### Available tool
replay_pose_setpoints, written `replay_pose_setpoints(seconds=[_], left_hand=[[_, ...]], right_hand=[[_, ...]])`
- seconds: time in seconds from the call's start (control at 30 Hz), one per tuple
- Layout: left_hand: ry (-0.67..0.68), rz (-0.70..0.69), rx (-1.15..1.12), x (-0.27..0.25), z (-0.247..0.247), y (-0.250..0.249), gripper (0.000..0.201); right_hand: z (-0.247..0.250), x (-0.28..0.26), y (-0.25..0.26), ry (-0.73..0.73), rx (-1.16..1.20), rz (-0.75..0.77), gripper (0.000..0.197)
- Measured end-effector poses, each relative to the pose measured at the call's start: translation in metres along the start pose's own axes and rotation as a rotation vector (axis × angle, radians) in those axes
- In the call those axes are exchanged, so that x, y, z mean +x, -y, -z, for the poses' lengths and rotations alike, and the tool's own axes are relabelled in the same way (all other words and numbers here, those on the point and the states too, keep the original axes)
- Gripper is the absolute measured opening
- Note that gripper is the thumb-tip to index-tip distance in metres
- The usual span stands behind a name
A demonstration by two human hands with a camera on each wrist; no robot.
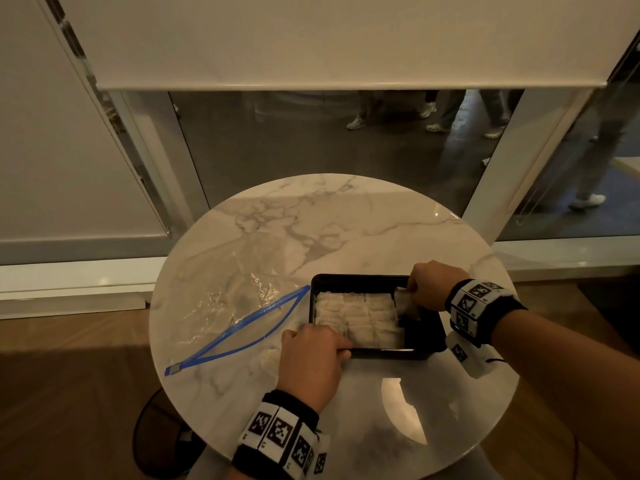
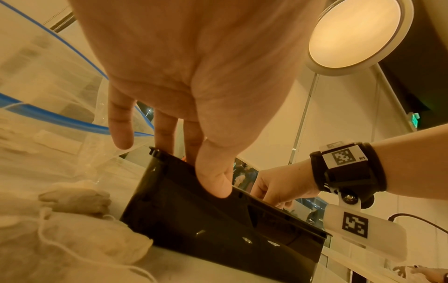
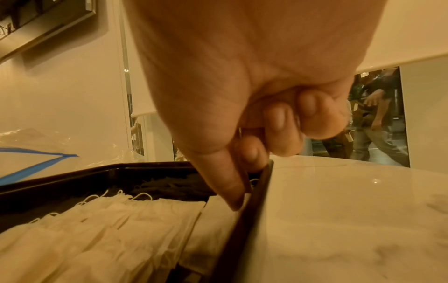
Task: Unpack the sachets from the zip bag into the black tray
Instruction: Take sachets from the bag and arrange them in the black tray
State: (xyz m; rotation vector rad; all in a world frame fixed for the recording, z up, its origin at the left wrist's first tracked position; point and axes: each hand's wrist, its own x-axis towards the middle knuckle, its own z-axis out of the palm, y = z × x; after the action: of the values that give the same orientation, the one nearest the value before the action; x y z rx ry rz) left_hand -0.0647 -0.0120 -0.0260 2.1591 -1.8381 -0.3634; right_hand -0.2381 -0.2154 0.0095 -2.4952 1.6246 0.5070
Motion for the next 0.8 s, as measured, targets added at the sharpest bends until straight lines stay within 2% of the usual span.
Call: replay_pose_setpoints(seconds=[0.23, 0.47, 0.6, 0.8], left_hand=[[-0.007, -0.004, -0.002, -0.001, -0.001, 0.001, 0.025], [-0.025, -0.006, -0.009, 0.000, -0.001, 0.001, 0.024], [-0.020, -0.009, -0.019, 0.000, -0.002, 0.003, 0.025], [-0.075, -0.010, -0.094, -0.002, 0.002, 0.001, 0.024]], right_hand=[[-0.004, 0.001, -0.001, 0.005, 0.005, 0.010, 0.027], [-0.007, 0.002, -0.004, -0.073, 0.020, -0.005, 0.020], [-0.006, 0.001, -0.005, -0.071, 0.004, -0.012, 0.019], [0.003, -0.003, -0.005, -0.064, 0.187, -0.002, 0.018]])
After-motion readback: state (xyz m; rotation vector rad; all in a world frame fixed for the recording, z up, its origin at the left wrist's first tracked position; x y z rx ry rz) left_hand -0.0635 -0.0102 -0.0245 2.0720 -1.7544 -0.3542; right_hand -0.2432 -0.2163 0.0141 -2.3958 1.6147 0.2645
